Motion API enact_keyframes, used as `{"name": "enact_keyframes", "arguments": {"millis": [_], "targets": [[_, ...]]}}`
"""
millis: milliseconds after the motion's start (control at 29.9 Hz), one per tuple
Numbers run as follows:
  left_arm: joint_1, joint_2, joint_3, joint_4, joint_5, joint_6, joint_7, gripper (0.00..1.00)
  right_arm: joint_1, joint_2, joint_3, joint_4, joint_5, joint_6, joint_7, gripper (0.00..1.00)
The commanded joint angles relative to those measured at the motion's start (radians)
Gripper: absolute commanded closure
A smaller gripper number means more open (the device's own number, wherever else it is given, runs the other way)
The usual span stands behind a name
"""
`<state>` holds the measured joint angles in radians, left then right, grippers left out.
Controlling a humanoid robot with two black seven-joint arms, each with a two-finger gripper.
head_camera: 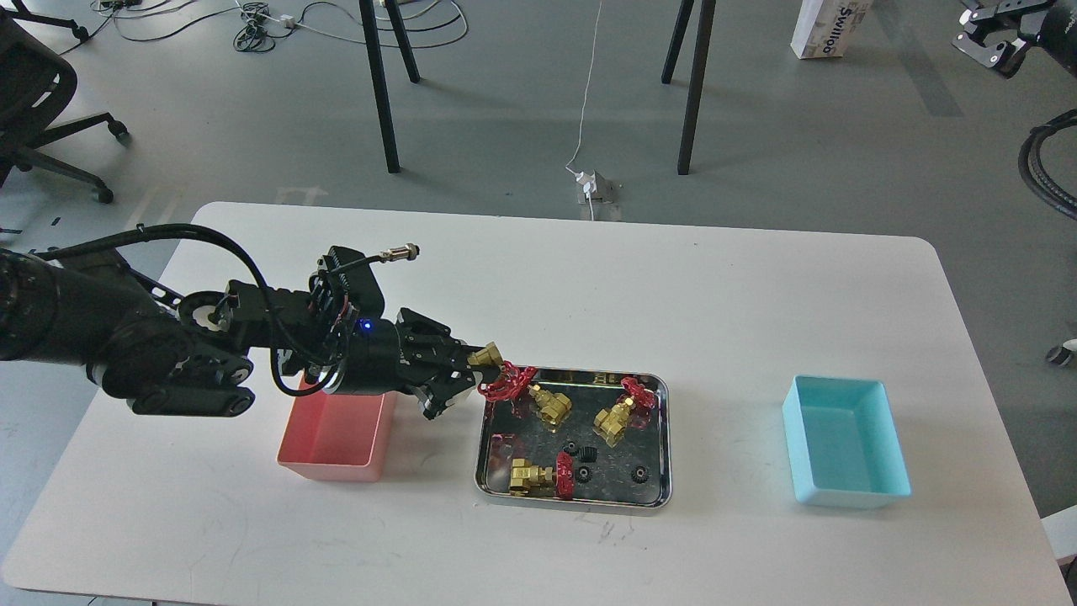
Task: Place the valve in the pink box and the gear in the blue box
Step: 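Lift the grasped valve with the left gripper toward the pink box, then lower the valve into the pink box and open the left gripper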
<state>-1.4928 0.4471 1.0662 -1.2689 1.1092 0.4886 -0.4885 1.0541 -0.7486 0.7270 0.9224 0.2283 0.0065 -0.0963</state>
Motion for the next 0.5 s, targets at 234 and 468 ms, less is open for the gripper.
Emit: {"name": "enact_keyframes", "arguments": {"millis": [234,468], "targets": [[0.035,0.269,-0.045,-0.009,0.210,0.000,0.000,0.88,-0.005,0.018,-0.003,-0.004,0.000,-0.010,-0.002,0.00],[0.121,0.309,-0.046,0.006,0.255,0.000,0.000,0.87,-0.009,0.040,-0.004,-0.004,0.000,-0.017,-0.002,0.00]]}}
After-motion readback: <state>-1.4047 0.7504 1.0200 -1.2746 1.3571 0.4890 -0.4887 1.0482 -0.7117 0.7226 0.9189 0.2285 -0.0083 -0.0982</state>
